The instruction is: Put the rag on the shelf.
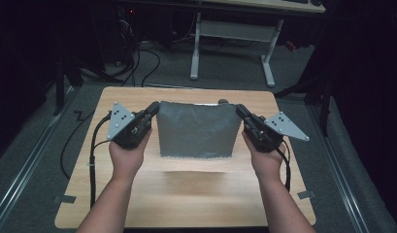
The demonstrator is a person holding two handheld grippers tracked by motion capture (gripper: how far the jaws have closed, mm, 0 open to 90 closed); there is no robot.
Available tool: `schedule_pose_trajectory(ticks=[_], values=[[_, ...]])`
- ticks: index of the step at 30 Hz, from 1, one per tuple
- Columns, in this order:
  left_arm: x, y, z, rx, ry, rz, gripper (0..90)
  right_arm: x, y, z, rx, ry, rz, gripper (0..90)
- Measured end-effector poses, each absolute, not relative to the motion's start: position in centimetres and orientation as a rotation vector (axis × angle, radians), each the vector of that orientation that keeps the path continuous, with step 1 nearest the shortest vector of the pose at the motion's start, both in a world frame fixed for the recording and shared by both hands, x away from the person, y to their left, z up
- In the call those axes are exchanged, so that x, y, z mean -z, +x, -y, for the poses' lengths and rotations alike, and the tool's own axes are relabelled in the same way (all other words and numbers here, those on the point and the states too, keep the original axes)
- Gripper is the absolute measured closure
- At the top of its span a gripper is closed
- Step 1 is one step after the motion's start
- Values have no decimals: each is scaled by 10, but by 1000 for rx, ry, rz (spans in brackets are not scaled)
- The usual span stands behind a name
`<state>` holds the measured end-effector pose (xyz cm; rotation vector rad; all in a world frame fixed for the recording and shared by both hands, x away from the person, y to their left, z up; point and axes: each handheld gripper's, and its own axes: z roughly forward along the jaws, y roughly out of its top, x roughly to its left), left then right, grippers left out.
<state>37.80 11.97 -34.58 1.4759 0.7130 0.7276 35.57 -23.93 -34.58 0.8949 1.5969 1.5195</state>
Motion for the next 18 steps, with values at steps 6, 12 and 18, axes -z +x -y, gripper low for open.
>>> schedule_pose_trajectory(ticks=[6,12,18], values=[[347,393,-121,-714,1482,-731,900,347,366,239,-1506,908,-1608,892],[348,417,-117,-753,1526,-739,900,345,388,238,-1495,937,-1610,892],[343,438,-111,-776,1541,-754,900,340,413,238,-1499,977,-1600,893]])
